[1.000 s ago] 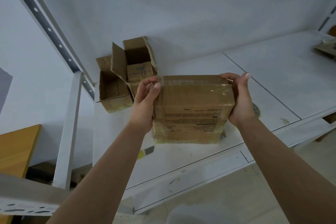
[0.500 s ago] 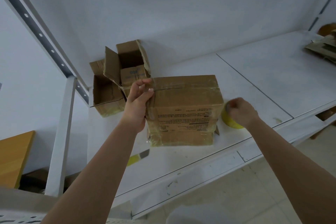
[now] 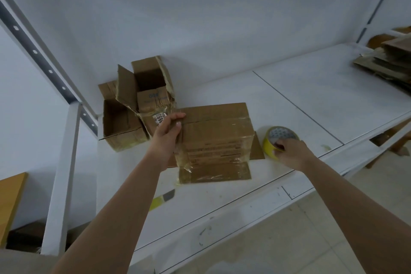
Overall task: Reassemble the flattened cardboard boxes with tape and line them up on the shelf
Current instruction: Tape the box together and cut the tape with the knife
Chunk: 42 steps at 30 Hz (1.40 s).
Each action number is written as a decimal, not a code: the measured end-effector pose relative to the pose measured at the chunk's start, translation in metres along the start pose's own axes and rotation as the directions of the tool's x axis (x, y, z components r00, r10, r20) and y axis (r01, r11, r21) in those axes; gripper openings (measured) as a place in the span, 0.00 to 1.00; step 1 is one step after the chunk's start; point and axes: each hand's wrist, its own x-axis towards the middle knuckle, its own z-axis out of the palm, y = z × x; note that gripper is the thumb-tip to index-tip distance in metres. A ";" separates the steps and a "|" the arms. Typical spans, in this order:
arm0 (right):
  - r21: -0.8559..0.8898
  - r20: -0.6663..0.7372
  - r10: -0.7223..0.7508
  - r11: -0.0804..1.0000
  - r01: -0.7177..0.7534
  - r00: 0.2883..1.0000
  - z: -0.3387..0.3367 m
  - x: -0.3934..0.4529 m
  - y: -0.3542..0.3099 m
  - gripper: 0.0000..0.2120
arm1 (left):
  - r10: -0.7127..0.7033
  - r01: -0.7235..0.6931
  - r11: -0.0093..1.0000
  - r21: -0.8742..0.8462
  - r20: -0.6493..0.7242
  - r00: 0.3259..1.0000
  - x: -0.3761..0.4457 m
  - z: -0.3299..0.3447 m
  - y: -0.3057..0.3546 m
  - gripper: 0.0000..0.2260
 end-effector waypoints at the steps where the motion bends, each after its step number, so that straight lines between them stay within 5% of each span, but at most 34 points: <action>1: 0.047 -0.005 0.001 0.999 0.000 1.000 -0.001 -0.002 0.000 0.08 | -0.001 0.001 0.999 0.037 -0.013 1.000 0.002 0.002 0.002 0.14; 7: 0.546 -0.015 0.196 0.823 -0.156 0.981 -0.005 -0.015 0.011 0.20 | -0.037 0.043 0.993 0.108 -0.062 0.997 0.011 0.008 0.007 0.12; 11: 0.679 0.039 0.204 0.713 -0.176 0.978 -0.002 -0.013 0.017 0.22 | -0.023 0.028 0.996 0.082 -0.062 0.998 0.011 0.009 0.006 0.12; 15: 0.591 0.136 0.002 0.802 -0.083 0.991 -0.008 -0.010 0.006 0.22 | -0.018 0.024 0.995 0.099 -0.062 0.998 0.009 0.008 0.007 0.11; 18: 0.154 0.269 -0.021 0.988 -0.021 0.963 -0.011 -0.010 0.005 0.27 | -0.025 0.031 0.994 0.102 -0.061 0.998 0.007 0.008 0.009 0.11; 21: -0.092 0.138 0.009 0.996 0.004 0.990 -0.006 -0.012 0.009 0.21 | -0.032 0.038 0.995 0.098 -0.055 0.998 0.004 0.007 0.010 0.11; 24: -0.123 -0.137 0.023 0.992 -0.040 0.990 -0.017 -0.016 0.003 0.06 | -0.031 0.035 0.996 0.083 -0.045 0.999 0.001 0.006 0.013 0.11; 27: 0.364 -0.350 0.079 0.930 0.057 0.933 -0.045 -0.016 -0.007 0.08 | -0.021 0.022 0.997 0.076 -0.023 1.000 -0.002 0.012 0.013 0.11; 29: 0.671 -0.438 0.042 0.680 0.295 0.898 -0.071 -0.024 -0.025 0.06 | -0.022 0.023 0.997 0.075 -0.005 1.000 -0.006 0.016 0.012 0.11; 31: 0.718 -0.498 -0.089 0.516 0.468 0.862 -0.096 -0.034 -0.047 0.07 | -0.021 0.018 0.996 0.084 0.027 0.999 -0.011 0.018 0.010 0.10; 35: 0.697 -0.236 -0.411 0.560 0.448 0.880 -0.113 -0.045 -0.094 0.13 | 0.013 -0.027 0.993 0.116 0.115 0.993 -0.024 0.030 0.000 0.09; 38: 0.716 -0.040 -0.433 0.616 0.328 0.901 -0.104 -0.042 -0.109 0.18 | 0.079 -0.090 0.986 0.139 0.082 0.993 -0.033 0.039 -0.005 0.10; 42: 0.710 -0.019 -0.446 0.625 0.326 0.895 -0.105 -0.033 -0.111 0.22 | -0.015 0.008 0.989 0.147 0.042 0.999 -0.038 0.037 0.008 0.13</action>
